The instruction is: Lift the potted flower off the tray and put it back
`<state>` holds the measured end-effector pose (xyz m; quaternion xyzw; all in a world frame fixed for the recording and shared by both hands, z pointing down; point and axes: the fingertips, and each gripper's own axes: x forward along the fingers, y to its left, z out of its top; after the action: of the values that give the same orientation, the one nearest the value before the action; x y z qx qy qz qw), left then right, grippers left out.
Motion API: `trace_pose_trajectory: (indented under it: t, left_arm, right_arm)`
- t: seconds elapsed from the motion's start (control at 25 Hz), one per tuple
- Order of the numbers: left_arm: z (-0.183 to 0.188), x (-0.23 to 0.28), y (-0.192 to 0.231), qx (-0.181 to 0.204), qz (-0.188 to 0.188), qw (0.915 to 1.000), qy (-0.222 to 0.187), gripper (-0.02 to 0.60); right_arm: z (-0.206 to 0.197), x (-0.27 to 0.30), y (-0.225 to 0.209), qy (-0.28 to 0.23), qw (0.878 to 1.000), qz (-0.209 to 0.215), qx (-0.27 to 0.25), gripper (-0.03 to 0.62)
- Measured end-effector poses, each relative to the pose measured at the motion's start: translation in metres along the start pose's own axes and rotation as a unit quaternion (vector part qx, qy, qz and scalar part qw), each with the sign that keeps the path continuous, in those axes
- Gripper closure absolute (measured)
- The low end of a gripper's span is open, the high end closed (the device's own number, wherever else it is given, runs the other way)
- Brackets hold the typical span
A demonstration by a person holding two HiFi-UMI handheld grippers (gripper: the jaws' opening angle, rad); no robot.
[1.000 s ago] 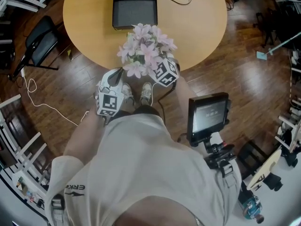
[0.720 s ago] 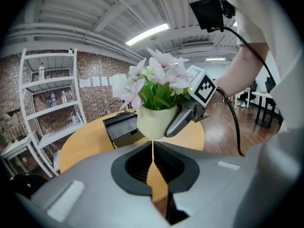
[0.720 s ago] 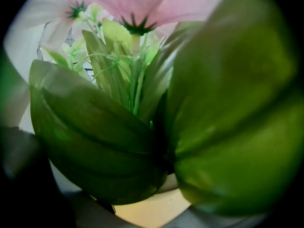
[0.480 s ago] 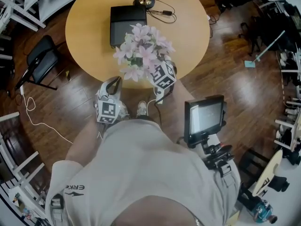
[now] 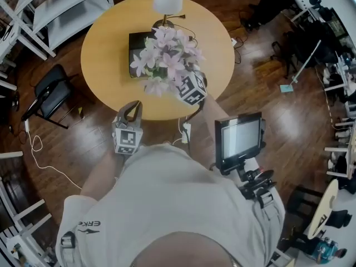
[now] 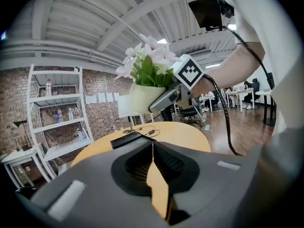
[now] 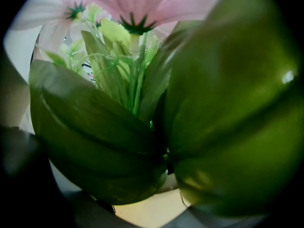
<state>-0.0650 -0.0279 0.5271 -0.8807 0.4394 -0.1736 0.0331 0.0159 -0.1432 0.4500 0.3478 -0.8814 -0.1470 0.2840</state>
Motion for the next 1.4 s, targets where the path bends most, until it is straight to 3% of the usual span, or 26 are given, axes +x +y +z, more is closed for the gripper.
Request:
trace_pose_trajectory:
  t: [0.32,0.68,0.88,1.08,1.4]
  left_arm:
    - [0.008,-0.011,0.006,0.002,0.018,0.9997,-0.019,0.572]
    - [-0.002,-0.024,0.017,0.006,0.024,0.9996,-0.009,0.572]
    - [-0.004,-0.029,0.060,-0.006,0.021,0.9996,-0.015,0.572]
    - [-0.020,-0.023,0.066,-0.018,0.013,0.9997,-0.004,0.572]
    - [-0.025,0.027,0.080,-0.025,0.024,0.9992,0.021,0.572]
  right_arm:
    - [0.026,-0.008,-0.011,-0.016,1.000,-0.015,-0.019,0.017]
    - [0.035,0.008,-0.009,-0.014,1.000,-0.009,-0.016,0.017]
    - [0.043,0.039,-0.006,0.005,1.000,-0.009,-0.002,0.016]
    - [0.020,0.056,0.001,0.030,0.999,0.007,0.012,0.016]
    - [-0.027,0.096,-0.024,0.047,0.997,0.050,0.037,0.017]
